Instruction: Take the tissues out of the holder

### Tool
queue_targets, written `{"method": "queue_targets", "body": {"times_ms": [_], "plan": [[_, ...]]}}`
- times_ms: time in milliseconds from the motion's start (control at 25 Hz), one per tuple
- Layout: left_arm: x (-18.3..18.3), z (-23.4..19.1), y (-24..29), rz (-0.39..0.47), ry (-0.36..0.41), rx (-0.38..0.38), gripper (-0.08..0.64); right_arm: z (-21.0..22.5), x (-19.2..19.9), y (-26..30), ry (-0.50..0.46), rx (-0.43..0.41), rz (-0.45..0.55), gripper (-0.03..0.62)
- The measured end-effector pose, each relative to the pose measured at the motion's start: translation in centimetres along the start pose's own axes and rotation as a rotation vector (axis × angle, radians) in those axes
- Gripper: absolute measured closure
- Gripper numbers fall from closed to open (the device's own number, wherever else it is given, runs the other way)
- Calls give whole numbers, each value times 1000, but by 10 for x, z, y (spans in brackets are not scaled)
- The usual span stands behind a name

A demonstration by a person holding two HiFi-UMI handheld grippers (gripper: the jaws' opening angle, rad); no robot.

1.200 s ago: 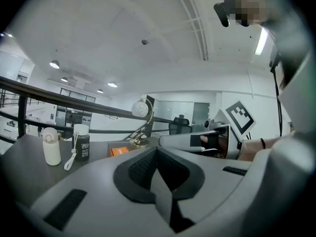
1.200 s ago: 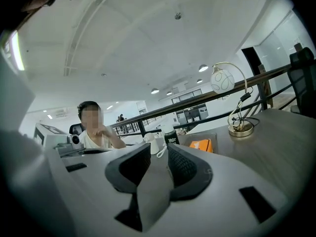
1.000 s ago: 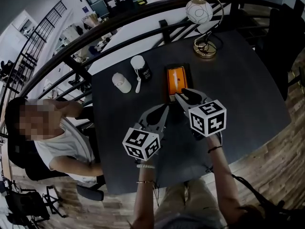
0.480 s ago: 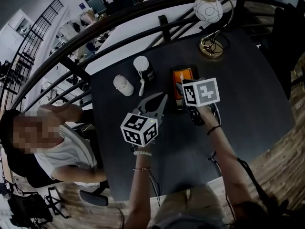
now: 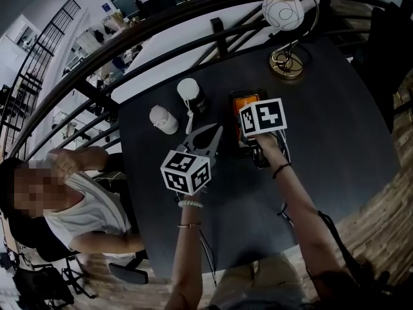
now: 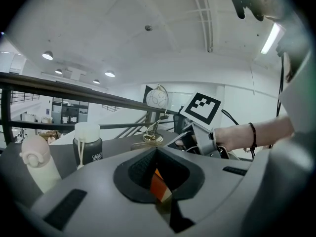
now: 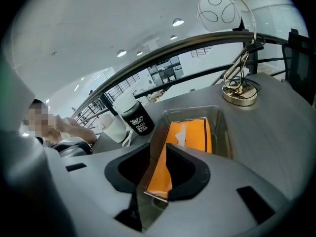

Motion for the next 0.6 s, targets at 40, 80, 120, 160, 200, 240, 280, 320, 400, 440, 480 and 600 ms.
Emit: {"method": "queue_targets", "body": {"times_ms": [40, 80, 120, 160, 200, 240, 280, 320, 400, 440, 480, 600], "plan": [[1, -2, 1, -3, -1, 0, 552, 1, 1, 3, 1, 10, -14, 486], [1, -3, 3, -8, -2, -1, 552, 4, 3, 6, 4, 23, -28, 486], [2, -4, 3, -12, -2, -1, 552, 6, 5, 9, 8, 35, -42, 486], [3, -6, 3, -15, -3, -2, 552, 8, 8, 12, 14, 44, -54, 486], [3, -8, 3, -17, -4, -3, 552, 10, 10, 15, 18, 50, -64, 486], [4, -10, 3, -18, -5, -4, 552, 11, 12, 18, 19, 53, -72, 486], [6, -11, 3, -20, -7, -5, 552, 11, 14, 21, 17, 57, -79, 486], [7, -13, 3, -22, -8, -6, 552, 12, 15, 23, 11, 61, -86, 486], [11, -15, 2, -26, -12, -7, 552, 10, 16, 26, -12, 62, -106, 488], [12, -16, 2, -29, -16, -7, 552, 8, 16, 28, -31, 61, -119, 488], [14, -16, 2, -32, -19, -8, 552, 7, 16, 30, -52, 59, -130, 491], [21, -16, 3, -39, -32, -9, 552, 6, 18, 33, -117, 53, -136, 545]]}}
Point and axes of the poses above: the fingertips, and each gripper's own axes: y forward along the fingers, z to its right, x out of its underside, the point moved 3 cm from there along -y, backward along the fingers, and after that the axes turned 10 degrees about z, right-handed, at the moved point
